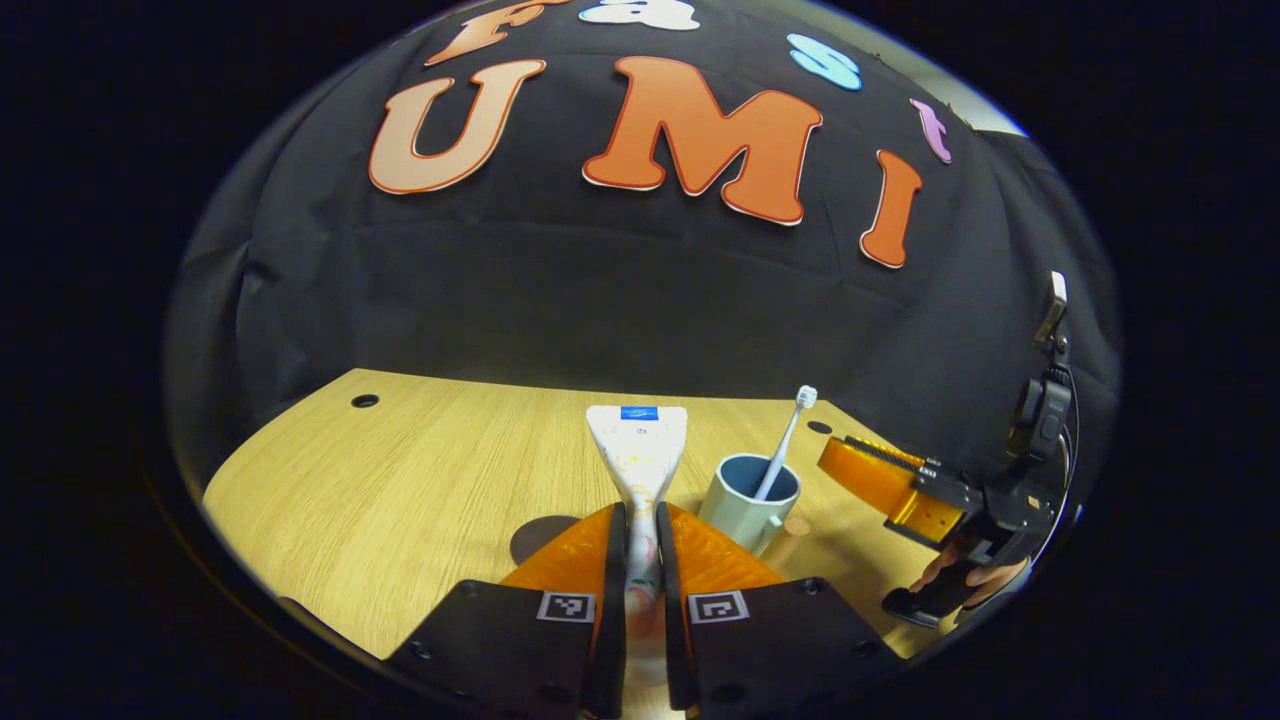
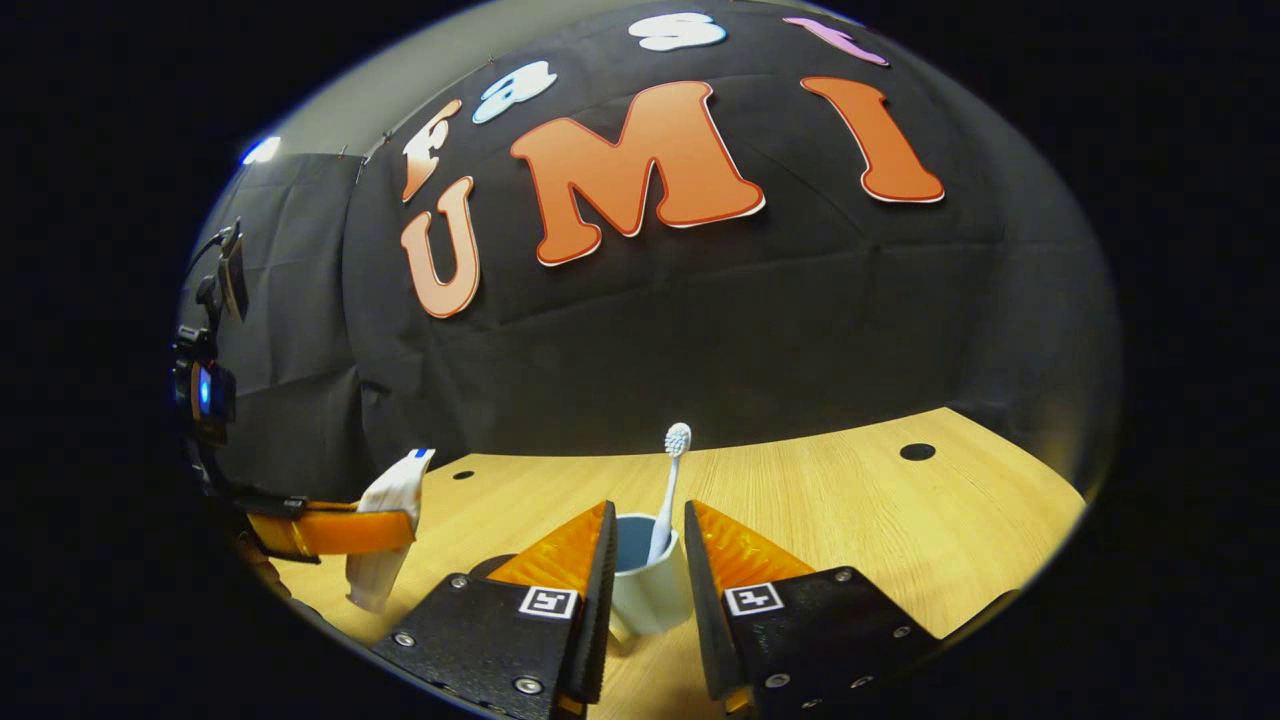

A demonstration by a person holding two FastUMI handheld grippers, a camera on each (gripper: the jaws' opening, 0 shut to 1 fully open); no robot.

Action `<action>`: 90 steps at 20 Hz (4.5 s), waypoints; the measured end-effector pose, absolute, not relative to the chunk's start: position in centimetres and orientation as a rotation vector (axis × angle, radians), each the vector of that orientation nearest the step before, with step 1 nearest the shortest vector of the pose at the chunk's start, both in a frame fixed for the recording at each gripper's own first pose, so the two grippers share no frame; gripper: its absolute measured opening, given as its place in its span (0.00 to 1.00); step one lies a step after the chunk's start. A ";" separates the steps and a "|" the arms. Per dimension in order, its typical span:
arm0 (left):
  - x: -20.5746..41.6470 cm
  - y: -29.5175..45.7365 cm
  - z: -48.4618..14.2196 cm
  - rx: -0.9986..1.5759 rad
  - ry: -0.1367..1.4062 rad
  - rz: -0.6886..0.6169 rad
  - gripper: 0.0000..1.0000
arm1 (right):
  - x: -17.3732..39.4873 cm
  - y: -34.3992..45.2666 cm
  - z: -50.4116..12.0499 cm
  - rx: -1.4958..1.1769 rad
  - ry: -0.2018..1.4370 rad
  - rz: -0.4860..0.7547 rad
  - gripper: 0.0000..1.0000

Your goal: Put the toothbrush and toothpaste on the desktop into the cup, then pick up the cup and place it on the coaster on the desktop.

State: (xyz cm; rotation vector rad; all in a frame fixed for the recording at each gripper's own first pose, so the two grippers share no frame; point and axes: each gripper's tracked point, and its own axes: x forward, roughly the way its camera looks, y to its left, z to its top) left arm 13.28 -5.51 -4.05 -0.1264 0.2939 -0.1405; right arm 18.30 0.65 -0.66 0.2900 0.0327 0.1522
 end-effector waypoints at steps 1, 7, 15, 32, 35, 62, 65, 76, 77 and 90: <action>13.7 -6.0 -3.6 -0.129 0.277 -0.148 0.20 | 17.8 0.4 -0.7 0.292 0.034 0.151 0.42; 15.4 -8.2 -2.8 -0.189 0.205 -0.184 0.20 | 15.3 -0.7 -1.3 0.282 0.039 0.137 0.52; 18.3 -10.5 -1.9 -0.212 0.149 -0.230 0.20 | 12.0 -0.5 -2.3 0.230 0.074 0.150 0.57; 23.8 -17.0 0.0 -0.243 -0.019 -0.383 0.19 | 7.6 -1.7 -3.8 0.209 0.116 0.122 0.57; 24.7 -17.0 -1.4 -0.259 0.005 -0.377 0.20 | 7.2 -2.1 -4.0 0.220 0.125 0.112 0.59; 15.8 -12.0 1.1 -0.133 0.049 -0.411 0.80 | 10.7 4.4 -1.8 0.247 0.173 0.188 0.61; 13.6 -9.9 1.8 -0.086 0.041 -0.390 0.88 | 11.9 4.6 -1.9 0.214 0.209 0.165 0.61; 9.4 -2.3 1.0 0.054 0.016 -0.246 0.98 | 16.0 5.8 -4.1 0.115 0.459 0.100 0.64; 9.1 -2.0 0.9 0.055 0.017 -0.241 0.98 | 16.2 5.8 -4.3 0.102 0.483 0.090 0.64; 5.9 2.5 -2.0 -0.008 0.086 -0.198 0.98 | 19.0 6.1 -8.9 0.119 0.825 0.004 0.66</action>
